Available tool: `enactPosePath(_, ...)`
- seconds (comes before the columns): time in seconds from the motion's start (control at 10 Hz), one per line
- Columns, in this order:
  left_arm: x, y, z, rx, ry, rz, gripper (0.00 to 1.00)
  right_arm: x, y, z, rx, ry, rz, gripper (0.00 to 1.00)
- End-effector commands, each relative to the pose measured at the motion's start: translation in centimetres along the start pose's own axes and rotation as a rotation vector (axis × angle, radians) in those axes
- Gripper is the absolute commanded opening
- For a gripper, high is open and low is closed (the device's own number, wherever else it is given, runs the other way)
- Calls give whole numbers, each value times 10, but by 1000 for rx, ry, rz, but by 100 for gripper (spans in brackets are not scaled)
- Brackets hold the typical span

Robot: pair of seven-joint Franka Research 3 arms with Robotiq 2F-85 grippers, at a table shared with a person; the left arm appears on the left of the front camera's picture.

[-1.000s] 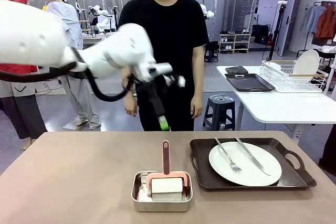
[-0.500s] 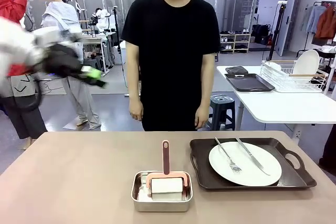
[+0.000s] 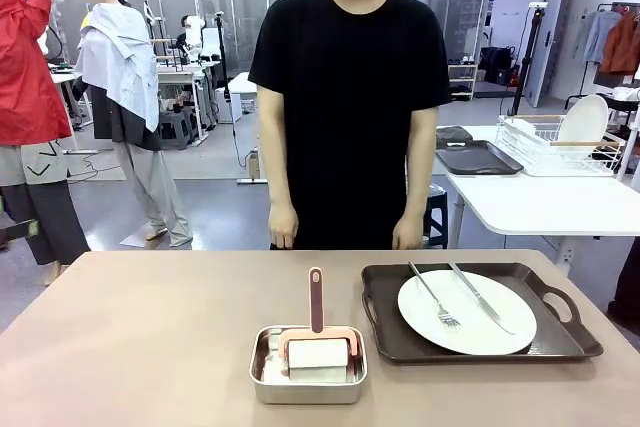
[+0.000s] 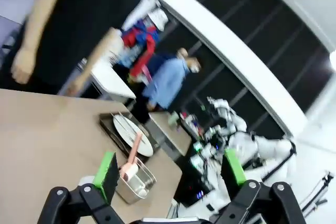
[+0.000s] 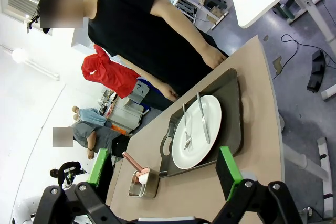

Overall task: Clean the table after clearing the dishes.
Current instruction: When the right (or left) Handle tray is removed, use the right hand (or left hand) to clean the right (or left) side of the table with the Lint Roller.

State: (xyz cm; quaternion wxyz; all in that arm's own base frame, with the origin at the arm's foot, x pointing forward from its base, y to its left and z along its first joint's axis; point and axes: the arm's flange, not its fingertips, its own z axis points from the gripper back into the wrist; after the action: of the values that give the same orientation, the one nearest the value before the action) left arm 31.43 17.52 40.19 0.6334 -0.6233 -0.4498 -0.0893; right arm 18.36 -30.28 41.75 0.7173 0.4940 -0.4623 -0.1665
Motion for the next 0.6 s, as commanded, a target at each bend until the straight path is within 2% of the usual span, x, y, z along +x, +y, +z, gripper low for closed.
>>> enactPosePath(0.0, 2, 3, 10, 19, -122, -19, 100, -3, 3, -1, 12, -14, 19, 100)
enactPosePath(0.2, 6, 8, 13, 150, -115, 14, 100, -3, 3, -1, 12, -14, 19, 100)
enactPosePath(0.3, 14, 13, 3, 144, -91, -9, 100, -3, 3, -1, 12, -14, 19, 100)
enactPosePath(0.4, -1, 7, 30, 88, -118, 7, 100, -3, 3, -1, 12, -14, 19, 100)
enactPosePath(0.5, -1, 7, 30, 88, -118, 7, 100, -3, 3, -1, 12, -14, 19, 100)
